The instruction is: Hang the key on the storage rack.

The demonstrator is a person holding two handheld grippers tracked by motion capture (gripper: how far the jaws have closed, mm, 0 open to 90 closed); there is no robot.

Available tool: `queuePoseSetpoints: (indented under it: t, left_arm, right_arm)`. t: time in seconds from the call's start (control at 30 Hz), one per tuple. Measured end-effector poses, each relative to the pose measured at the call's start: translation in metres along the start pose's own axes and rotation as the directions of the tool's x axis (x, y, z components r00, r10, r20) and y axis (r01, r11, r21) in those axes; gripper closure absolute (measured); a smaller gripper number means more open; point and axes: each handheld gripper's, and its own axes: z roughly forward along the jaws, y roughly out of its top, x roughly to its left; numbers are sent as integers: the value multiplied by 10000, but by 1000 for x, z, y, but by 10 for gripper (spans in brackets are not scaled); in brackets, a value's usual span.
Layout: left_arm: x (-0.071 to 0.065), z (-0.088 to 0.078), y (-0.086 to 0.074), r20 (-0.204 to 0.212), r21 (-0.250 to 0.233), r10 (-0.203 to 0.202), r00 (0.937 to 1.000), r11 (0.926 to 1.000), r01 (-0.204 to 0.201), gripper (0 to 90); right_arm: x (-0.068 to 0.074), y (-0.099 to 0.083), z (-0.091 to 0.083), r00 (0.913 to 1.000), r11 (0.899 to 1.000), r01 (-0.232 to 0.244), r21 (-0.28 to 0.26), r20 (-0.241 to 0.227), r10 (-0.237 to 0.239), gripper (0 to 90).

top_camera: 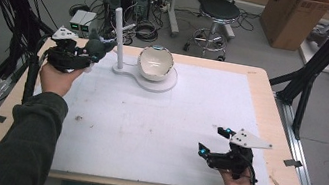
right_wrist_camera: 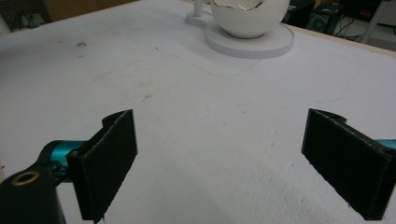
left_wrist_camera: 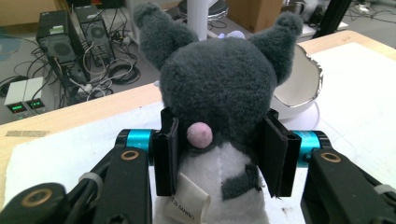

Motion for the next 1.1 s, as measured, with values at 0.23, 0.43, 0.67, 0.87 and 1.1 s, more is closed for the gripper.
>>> queuePoseSetpoints:
  t: [0.23, 0.43, 0.67, 0.87, 1.1]
  left_arm:
    - [-3, 6, 0, -2, 86, 86, 10000, 9999, -86, 546]
    - [-7, 11, -1, 42, 229, 281, 9996, 9993, -282, 545]
    - [-11, 15, -2, 106, 337, 403, 9991, 9986, -407, 544]
    - [-15, 19, -3, 182, 491, 600, 9980, 9969, -609, 545]
    - [-15, 20, -3, 195, 451, 605, 9980, 9971, -613, 544]
  right_arm:
    - [2, 1, 1, 9999, 9999, 148, 50, -20, -148, 97]
    - [1, 0, 0, 10000, 10000, 14, 10, -10, -14, 97]
    - [1, 1, 0, 10000, 10000, 49, -39, -38, -50, 97]
    - [0, 0, -1, 10000, 10000, 20, -93, -19, -21, 97]
    - [0, 0, -1, 10000, 9999, -82, -89, -30, 81, 97]
